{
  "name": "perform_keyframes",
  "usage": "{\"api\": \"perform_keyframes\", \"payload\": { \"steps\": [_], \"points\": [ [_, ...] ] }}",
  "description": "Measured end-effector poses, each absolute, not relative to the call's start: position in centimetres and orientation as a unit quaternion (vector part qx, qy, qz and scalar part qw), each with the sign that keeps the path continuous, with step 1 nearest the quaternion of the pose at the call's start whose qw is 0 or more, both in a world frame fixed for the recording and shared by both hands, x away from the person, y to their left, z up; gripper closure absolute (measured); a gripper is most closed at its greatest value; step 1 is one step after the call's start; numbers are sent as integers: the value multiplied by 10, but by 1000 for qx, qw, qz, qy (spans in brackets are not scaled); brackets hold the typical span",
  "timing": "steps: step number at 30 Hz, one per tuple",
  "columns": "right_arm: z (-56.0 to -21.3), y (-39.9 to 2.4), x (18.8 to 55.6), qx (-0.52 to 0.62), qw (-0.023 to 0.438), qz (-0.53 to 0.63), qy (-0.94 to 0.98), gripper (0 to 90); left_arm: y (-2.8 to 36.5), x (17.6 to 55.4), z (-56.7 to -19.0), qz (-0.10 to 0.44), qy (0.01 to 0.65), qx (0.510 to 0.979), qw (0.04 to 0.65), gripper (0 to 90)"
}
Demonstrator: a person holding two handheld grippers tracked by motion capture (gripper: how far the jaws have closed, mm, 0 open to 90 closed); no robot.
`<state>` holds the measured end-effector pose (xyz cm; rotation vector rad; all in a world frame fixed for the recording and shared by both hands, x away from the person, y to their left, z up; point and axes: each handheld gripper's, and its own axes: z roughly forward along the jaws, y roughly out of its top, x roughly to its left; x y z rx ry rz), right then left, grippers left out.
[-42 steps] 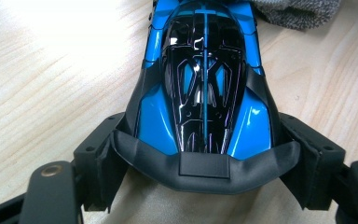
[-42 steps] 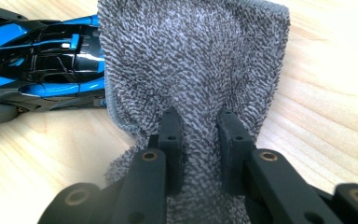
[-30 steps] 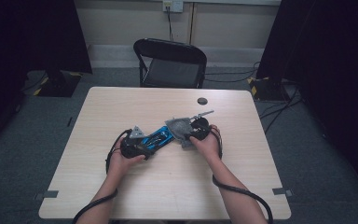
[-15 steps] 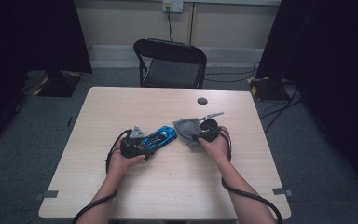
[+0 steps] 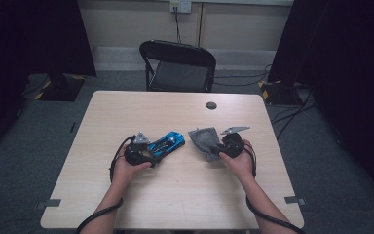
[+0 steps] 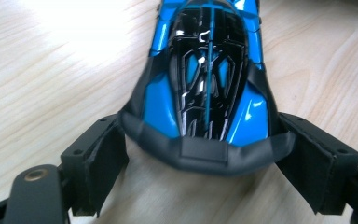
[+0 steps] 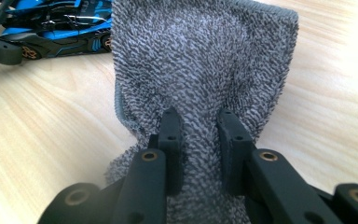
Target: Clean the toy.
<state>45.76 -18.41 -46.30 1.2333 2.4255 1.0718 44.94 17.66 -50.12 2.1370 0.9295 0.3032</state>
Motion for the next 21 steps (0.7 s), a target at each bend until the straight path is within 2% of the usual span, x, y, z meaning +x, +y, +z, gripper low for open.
{"api": "perform_keyframes", "payload": {
  "steps": [8, 11, 14, 16, 21],
  "points": [
    [-465, -197, 447, 423, 96, 384, 815, 744, 181, 442, -481, 119, 363, 841, 382, 186],
    [-468, -200, 444, 422, 93, 392, 812, 744, 185, 438, -468, 124, 358, 836, 398, 229],
    [-468, -203, 444, 422, 93, 390, 813, 744, 188, 438, -453, 137, 357, 825, 415, 223],
    [-468, -205, 443, 424, 90, 396, 810, 744, 186, 439, -446, 136, 350, 822, 429, 258],
    [-464, -201, 440, 416, 92, 394, 814, 744, 170, 450, -442, 148, 316, 843, 409, 370]
  ]
}}
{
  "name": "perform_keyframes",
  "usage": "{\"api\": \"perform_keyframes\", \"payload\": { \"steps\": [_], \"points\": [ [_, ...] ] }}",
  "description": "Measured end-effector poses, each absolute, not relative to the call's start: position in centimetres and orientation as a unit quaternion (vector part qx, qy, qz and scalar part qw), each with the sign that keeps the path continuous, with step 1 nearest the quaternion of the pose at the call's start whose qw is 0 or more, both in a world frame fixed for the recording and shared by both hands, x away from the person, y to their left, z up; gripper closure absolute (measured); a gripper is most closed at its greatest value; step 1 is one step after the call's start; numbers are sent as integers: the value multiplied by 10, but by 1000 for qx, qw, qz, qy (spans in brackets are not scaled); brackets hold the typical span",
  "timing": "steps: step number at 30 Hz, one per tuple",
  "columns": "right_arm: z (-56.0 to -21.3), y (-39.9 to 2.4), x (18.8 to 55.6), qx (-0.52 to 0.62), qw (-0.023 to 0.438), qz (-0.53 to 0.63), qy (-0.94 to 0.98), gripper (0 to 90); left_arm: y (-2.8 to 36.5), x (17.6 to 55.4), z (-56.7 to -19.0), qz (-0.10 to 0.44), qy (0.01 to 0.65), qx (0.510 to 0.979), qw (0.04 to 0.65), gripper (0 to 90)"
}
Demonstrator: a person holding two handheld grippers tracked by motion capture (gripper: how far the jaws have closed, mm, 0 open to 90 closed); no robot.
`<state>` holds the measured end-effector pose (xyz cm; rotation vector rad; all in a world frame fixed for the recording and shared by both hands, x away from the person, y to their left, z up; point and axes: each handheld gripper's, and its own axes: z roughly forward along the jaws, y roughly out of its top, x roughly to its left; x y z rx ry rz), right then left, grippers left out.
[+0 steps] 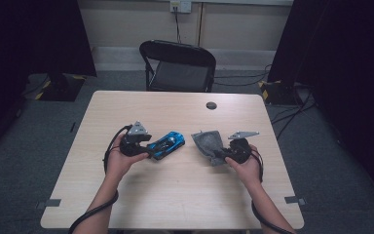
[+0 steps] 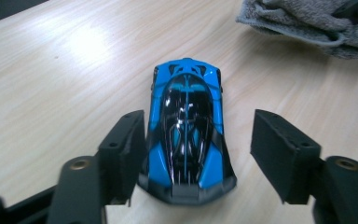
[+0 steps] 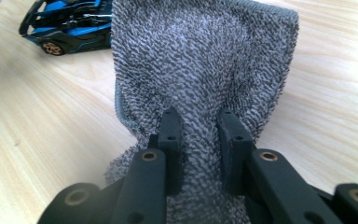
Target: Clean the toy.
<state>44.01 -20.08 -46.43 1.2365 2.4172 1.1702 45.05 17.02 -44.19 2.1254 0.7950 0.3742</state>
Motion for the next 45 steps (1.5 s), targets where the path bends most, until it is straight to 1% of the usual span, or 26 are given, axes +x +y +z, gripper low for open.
{"api": "perform_keyframes", "payload": {
  "steps": [2, 4, 6, 11, 14, 16, 19, 30, 40, 45],
  "points": [
    [-464, -198, 439, 413, 87, 397, 815, 744, 164, 458, -443, 134, 313, 848, 406, 410],
    [-464, -195, 437, 410, 85, 399, 816, 744, 158, 466, -444, 129, 322, 850, 398, 416],
    [-464, -193, 436, 407, 83, 402, 816, 744, 153, 473, -447, 127, 323, 854, 387, 441],
    [-468, -190, 435, 401, 79, 395, 823, 744, 134, 483, -454, 108, 318, 869, 362, 451],
    [-468, -190, 435, 398, 77, 397, 824, 744, 129, 489, -461, 122, 324, 871, 350, 452],
    [-468, -190, 434, 395, 76, 399, 824, 744, 128, 492, -464, 117, 323, 871, 351, 453],
    [-466, -187, 433, 382, 72, 402, 829, 744, 124, 492, -468, 115, 322, 879, 333, 447],
    [-465, -155, 424, 300, 37, 397, 867, 743, 130, 491, -474, 119, 319, 869, 360, 466],
    [-469, -128, 419, 244, 5, 391, 887, 742, 131, 490, -474, 120, 324, 866, 361, 472],
    [-473, -118, 422, 254, 11, 375, 892, 741, 131, 489, -474, 121, 326, 865, 363, 473]
  ]
}}
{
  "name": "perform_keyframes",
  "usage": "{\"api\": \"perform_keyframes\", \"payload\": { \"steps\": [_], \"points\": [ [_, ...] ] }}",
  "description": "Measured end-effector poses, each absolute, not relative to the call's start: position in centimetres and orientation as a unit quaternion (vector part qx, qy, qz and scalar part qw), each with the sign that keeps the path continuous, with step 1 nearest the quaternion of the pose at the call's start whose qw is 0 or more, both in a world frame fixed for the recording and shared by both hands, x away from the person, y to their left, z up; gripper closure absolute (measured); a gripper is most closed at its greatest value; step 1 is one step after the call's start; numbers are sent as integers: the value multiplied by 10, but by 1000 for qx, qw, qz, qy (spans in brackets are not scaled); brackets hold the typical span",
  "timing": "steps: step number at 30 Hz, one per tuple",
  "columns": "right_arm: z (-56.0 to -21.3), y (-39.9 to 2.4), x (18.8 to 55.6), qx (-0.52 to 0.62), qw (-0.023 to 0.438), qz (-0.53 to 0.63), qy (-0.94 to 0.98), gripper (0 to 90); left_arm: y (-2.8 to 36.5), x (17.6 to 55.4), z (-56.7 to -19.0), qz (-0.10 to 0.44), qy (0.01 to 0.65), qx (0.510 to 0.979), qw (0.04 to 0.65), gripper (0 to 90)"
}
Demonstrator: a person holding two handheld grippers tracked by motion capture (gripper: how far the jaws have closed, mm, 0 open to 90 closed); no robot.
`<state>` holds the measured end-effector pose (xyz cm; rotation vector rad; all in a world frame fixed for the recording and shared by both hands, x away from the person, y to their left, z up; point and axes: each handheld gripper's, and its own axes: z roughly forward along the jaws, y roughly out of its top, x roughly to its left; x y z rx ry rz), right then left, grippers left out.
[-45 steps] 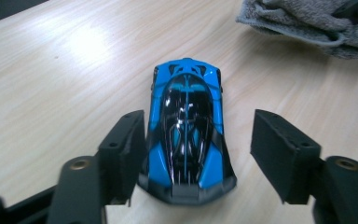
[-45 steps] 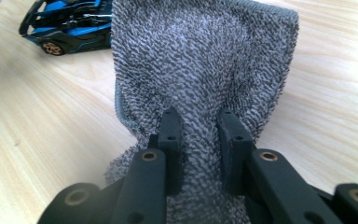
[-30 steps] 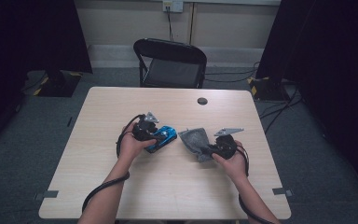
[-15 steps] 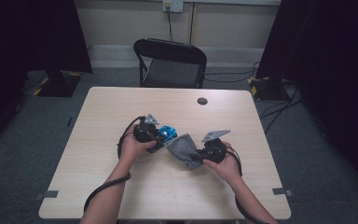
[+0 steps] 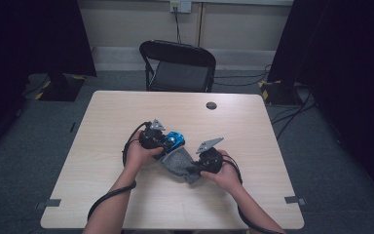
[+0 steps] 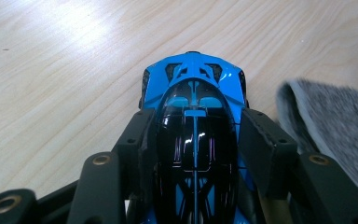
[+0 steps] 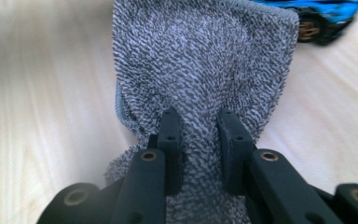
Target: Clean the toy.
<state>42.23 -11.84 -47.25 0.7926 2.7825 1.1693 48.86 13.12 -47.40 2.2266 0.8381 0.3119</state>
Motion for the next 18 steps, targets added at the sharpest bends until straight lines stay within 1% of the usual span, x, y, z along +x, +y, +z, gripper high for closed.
{"api": "perform_keyframes", "payload": {
  "steps": [5, 7, 10, 15, 18],
  "points": [
    [-468, -136, 439, 320, 29, 373, 870, 742, 132, 488, -474, 120, 325, 866, 361, 474],
    [-466, -145, 447, 348, 58, 358, 865, 743, 132, 488, -474, 121, 324, 865, 363, 474],
    [-466, -155, 460, 397, 89, 337, 849, 743, 133, 488, -474, 121, 325, 864, 364, 474],
    [-471, -146, 469, 408, 128, 297, 854, 743, 133, 487, -475, 125, 323, 863, 367, 474],
    [-472, -135, 468, 394, 128, 291, 863, 743, 133, 487, -475, 125, 324, 863, 367, 474]
  ]
}}
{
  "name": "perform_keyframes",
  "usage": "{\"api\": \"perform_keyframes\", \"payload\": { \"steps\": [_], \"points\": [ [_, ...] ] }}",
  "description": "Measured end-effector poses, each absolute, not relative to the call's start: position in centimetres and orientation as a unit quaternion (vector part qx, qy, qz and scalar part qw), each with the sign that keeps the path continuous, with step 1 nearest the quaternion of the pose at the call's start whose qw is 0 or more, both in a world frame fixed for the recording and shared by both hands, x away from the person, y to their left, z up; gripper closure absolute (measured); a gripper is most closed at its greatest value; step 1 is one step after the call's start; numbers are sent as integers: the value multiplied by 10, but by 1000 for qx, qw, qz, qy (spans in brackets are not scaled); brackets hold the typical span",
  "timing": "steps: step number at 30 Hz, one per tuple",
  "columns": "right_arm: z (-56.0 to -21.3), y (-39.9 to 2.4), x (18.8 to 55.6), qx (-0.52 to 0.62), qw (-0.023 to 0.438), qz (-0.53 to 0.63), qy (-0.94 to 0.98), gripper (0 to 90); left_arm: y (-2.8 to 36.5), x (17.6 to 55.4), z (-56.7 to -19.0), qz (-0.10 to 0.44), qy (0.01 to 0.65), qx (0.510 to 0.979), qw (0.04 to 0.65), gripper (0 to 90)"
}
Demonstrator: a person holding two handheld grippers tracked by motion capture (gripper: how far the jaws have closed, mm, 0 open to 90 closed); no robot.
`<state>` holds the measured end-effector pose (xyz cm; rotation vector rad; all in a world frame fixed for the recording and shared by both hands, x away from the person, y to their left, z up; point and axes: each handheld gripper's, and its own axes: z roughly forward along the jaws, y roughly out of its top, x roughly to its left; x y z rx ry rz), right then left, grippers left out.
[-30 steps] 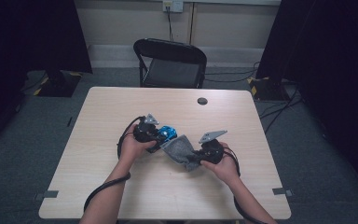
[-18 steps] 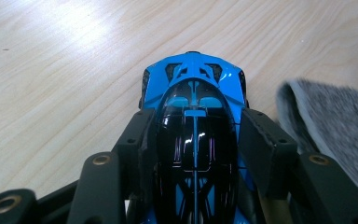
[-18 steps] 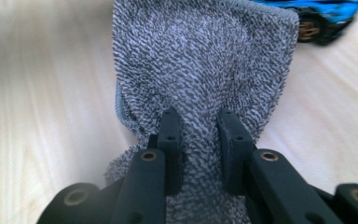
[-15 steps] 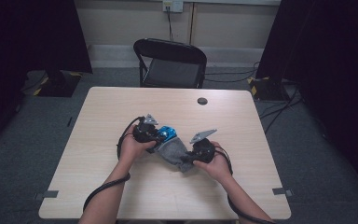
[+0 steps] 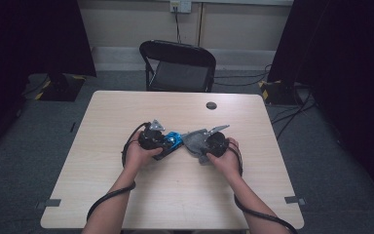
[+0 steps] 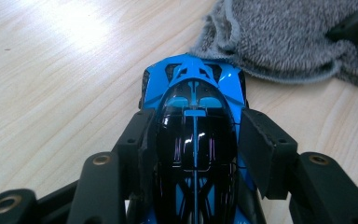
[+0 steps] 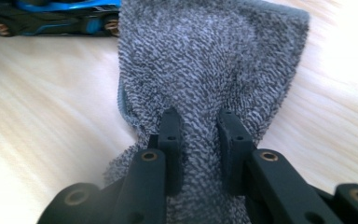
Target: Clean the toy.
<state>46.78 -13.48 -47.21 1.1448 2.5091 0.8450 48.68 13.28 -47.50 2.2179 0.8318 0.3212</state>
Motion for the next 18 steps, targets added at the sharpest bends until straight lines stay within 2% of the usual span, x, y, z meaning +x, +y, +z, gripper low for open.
{"api": "perform_keyframes", "payload": {
  "steps": [13, 18],
  "points": [
    [-468, -93, 441, 330, 79, 297, 892, 743, 133, 486, -476, 128, 325, 860, 371, 473],
    [-469, -89, 438, 329, 71, 304, 891, 726, 134, 485, -477, 129, 325, 859, 374, 473]
  ]
}}
